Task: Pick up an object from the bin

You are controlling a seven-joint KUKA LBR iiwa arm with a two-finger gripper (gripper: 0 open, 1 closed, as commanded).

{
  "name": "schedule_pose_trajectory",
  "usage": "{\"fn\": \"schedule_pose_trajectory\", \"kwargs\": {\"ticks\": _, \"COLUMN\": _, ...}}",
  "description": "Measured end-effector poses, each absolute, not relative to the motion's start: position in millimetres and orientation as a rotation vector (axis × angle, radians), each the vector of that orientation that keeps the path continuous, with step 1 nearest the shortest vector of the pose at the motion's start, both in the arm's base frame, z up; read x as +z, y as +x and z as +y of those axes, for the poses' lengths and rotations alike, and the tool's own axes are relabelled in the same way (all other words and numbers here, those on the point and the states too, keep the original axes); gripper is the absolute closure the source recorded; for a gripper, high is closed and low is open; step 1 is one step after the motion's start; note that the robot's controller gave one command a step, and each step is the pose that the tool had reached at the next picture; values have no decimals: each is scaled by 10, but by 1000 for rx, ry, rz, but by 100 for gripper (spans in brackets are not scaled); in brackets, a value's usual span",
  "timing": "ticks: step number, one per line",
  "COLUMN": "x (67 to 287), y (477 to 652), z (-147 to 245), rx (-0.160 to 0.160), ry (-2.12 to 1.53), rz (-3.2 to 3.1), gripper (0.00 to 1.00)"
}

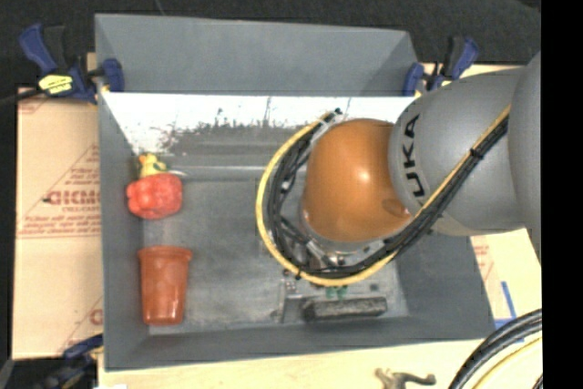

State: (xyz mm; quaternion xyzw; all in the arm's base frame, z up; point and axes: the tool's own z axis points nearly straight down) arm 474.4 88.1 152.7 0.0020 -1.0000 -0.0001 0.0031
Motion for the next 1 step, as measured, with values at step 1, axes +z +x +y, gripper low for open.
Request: {"fn": "schedule_pose_trajectory", "kwargs": {"ticks": 1, "x": 1566, "y": 4765, "z": 877, "rx": -2, "ry": -1, "rz": -3143, "gripper": 0}}
